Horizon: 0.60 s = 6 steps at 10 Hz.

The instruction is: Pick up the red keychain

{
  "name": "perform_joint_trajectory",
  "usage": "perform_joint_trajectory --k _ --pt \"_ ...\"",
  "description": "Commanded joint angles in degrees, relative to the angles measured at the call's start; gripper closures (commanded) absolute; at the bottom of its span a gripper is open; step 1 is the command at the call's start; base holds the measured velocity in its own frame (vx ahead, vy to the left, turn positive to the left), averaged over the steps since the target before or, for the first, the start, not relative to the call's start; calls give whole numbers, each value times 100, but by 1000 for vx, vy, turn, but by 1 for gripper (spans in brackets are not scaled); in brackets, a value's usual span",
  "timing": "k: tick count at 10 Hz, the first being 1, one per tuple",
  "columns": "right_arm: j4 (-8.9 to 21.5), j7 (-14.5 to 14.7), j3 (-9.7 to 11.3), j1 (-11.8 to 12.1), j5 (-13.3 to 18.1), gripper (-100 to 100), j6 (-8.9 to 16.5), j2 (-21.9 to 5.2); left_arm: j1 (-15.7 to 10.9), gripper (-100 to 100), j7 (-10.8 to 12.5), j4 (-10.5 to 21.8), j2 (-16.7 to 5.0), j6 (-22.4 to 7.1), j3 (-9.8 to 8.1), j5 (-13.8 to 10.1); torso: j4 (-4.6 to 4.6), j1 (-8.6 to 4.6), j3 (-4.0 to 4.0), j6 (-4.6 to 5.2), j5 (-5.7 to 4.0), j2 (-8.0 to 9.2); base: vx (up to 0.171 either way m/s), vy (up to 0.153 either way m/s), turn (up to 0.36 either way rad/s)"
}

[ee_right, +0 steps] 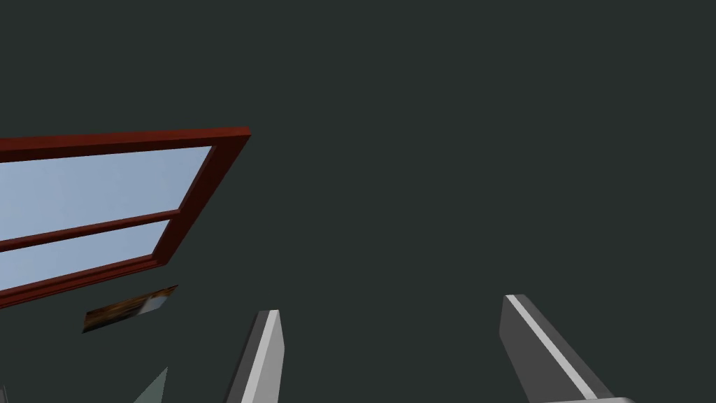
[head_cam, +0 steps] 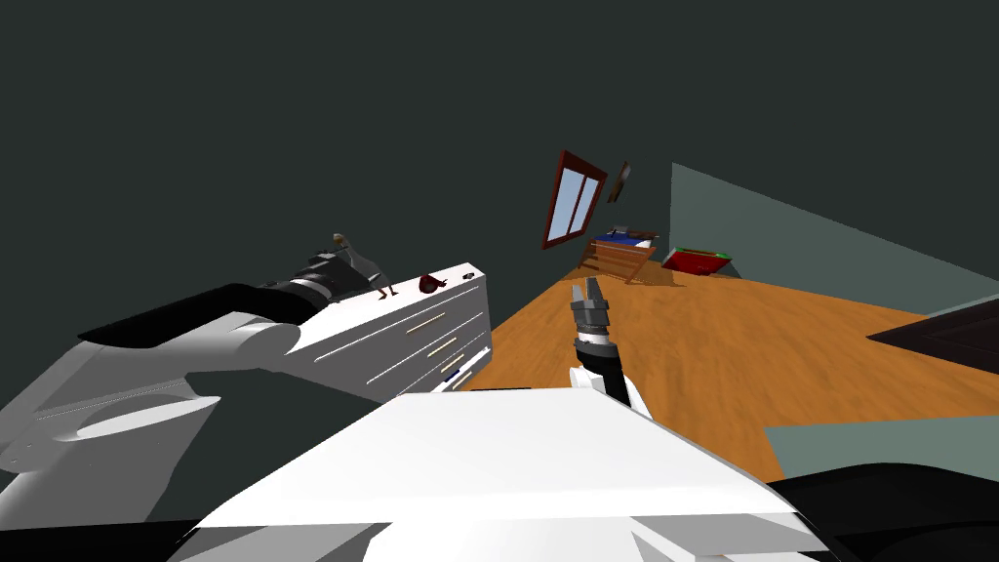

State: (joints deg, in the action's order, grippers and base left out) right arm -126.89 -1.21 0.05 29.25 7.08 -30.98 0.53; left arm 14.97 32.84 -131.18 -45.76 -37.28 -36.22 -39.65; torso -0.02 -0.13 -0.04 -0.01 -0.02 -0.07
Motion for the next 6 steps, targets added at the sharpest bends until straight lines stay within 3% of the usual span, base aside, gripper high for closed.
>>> perform_joint_trajectory --k 1,2,3,5,6 --pt "0 0 0 0 0 0 0 0 13 -100 80 12 -87 -286 -86 -130 0 0 0 0 0 0 26 -41 -80" --pt "0 0 0 1 0 0 0 0 13 -100 80 12 -87 -427 -86 -130 -1 0 -1 -3 1 -2 15 -17 -5" --pt "0 0 -1 1 0 0 0 0 -9 -100 241 57 -304 -617 -259 -398 0 7 0 -4 2 1 23 -45 -142" --pt "0 0 0 1 0 0 0 0 -9 -100 241 57 -304 -923 -259 -410 -1 0 -2 -4 0 -2 20 -31 -24" --pt "0 0 -1 1 0 0 0 0 -23 -100 397 106 -509 -1099 -421 -674 0 7 0 -4 2 1 25 -44 -123"
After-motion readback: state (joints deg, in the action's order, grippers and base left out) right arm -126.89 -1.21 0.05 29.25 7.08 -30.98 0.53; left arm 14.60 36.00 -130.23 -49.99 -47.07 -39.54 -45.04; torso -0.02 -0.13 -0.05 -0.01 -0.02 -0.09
